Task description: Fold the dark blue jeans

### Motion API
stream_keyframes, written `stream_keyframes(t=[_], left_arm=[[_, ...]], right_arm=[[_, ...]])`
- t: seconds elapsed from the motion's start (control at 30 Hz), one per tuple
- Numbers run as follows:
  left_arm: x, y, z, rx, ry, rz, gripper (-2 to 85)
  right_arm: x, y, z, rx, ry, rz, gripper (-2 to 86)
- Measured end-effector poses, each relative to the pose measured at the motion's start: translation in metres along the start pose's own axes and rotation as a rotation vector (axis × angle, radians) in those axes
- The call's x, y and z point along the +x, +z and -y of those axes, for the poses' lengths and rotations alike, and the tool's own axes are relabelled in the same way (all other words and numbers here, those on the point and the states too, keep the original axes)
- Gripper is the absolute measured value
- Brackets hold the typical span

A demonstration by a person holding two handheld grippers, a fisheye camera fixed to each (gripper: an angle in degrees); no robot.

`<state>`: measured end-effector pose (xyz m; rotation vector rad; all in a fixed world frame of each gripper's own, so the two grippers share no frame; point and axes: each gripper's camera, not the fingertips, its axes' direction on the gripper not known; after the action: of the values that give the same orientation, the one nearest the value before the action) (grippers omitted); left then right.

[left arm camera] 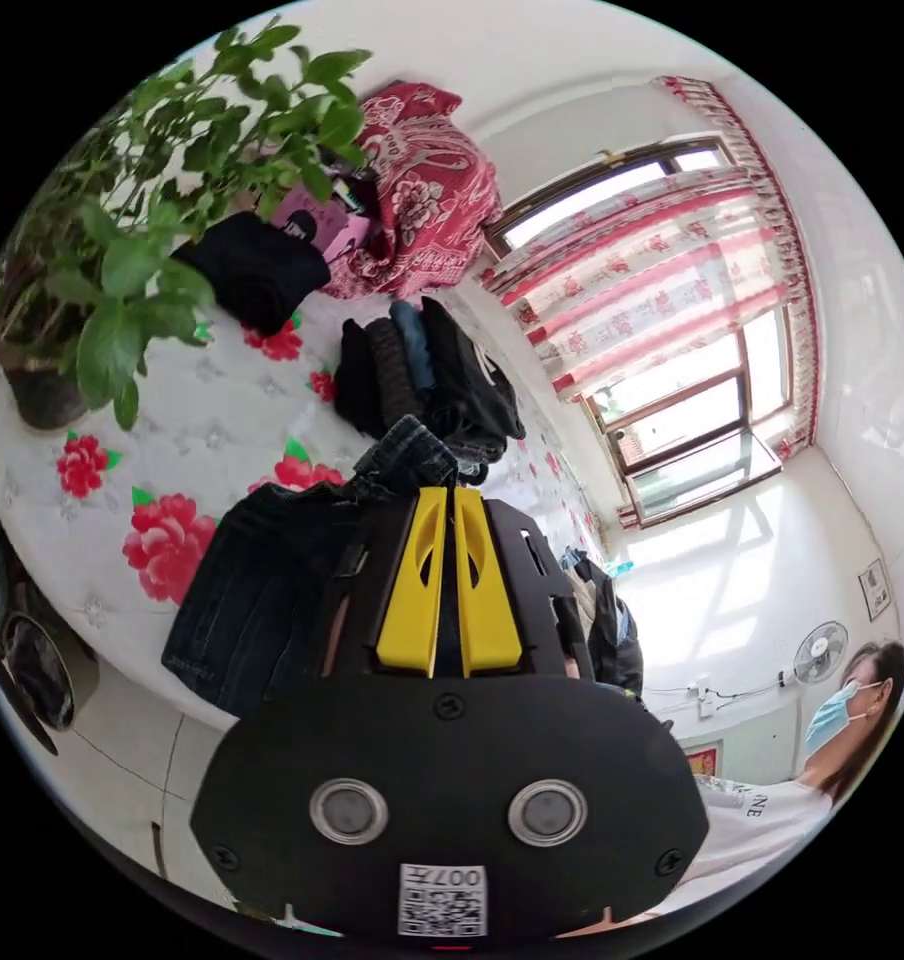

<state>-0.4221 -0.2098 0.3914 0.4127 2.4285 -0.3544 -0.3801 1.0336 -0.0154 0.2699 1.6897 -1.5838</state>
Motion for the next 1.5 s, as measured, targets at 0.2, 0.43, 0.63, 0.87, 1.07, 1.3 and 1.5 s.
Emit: stream_keyframes(t=[0.2,0.43,0.63,0.87,1.07,1.3,1.5], left_arm=[[-0.006,-0.010,-0.012,-0.012,0.129,0.053,-0.9],[-0.138,0.033,-0.090,-0.319,-0.276,0.308,-1.0],[-0.127,0.026,-0.059,-0.315,-0.184,0.302,-1.0],[-0.133,0.036,-0.053,-0.385,-0.150,0.388,-0.9],[-0.160,0.028,-0.074,-0.322,-0.248,0.373,-0.9],[-0.189,0.037,-0.085,-0.359,-0.332,0.406,-0.8],[-0.199,0.021,-0.088,-0.302,-0.336,0.353,0.8]], right_arm=[[-0.004,-0.038,0.016,0.074,-0.022,0.040,-0.3],[0.115,0.048,-0.040,-0.231,0.291,-0.221,-0.3],[0.107,0.034,-0.022,-0.205,0.261,-0.154,-0.2],[0.095,0.047,-0.022,-0.209,0.201,-0.200,-0.1],[0.103,0.066,-0.048,-0.191,0.216,-0.251,0.8],[0.137,0.102,-0.107,-0.118,0.377,-0.231,7.6],[0.136,0.154,-0.168,-0.088,0.396,-0.170,7.0]])
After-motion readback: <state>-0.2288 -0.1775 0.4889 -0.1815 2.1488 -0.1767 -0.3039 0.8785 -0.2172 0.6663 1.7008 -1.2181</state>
